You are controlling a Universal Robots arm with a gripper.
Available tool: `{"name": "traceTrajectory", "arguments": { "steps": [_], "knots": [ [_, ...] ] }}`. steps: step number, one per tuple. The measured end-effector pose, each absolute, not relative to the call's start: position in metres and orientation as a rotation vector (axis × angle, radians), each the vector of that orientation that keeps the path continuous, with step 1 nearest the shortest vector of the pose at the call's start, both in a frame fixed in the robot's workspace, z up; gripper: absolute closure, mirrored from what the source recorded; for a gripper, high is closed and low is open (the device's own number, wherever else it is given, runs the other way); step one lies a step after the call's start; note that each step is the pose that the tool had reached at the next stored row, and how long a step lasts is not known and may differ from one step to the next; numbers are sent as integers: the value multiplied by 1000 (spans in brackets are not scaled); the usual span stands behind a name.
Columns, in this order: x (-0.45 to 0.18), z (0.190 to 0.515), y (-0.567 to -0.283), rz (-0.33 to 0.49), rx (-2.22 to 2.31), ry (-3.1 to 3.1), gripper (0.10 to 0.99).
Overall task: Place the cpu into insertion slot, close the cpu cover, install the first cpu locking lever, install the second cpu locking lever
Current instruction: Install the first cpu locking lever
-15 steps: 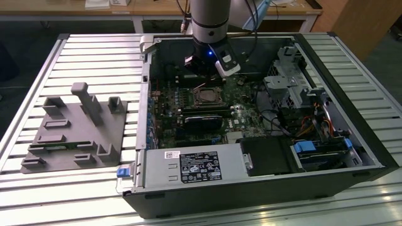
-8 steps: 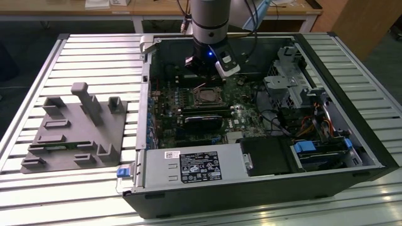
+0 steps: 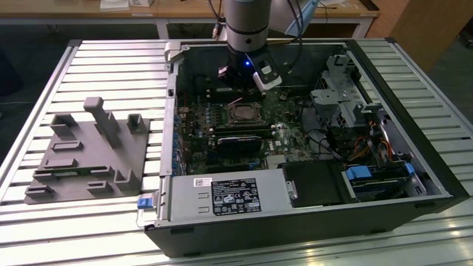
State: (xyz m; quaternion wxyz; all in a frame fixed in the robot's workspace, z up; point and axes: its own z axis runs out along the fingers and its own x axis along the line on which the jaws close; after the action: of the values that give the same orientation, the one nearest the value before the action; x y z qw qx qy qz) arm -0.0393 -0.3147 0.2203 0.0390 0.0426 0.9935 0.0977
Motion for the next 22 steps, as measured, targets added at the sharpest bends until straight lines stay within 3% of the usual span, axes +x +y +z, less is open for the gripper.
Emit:
{"name": "traceTrajectory", "arguments": {
  "steps": [22],
  "knots": [
    [-53, 212, -314, 263, 113, 2954, 980]
  ]
}}
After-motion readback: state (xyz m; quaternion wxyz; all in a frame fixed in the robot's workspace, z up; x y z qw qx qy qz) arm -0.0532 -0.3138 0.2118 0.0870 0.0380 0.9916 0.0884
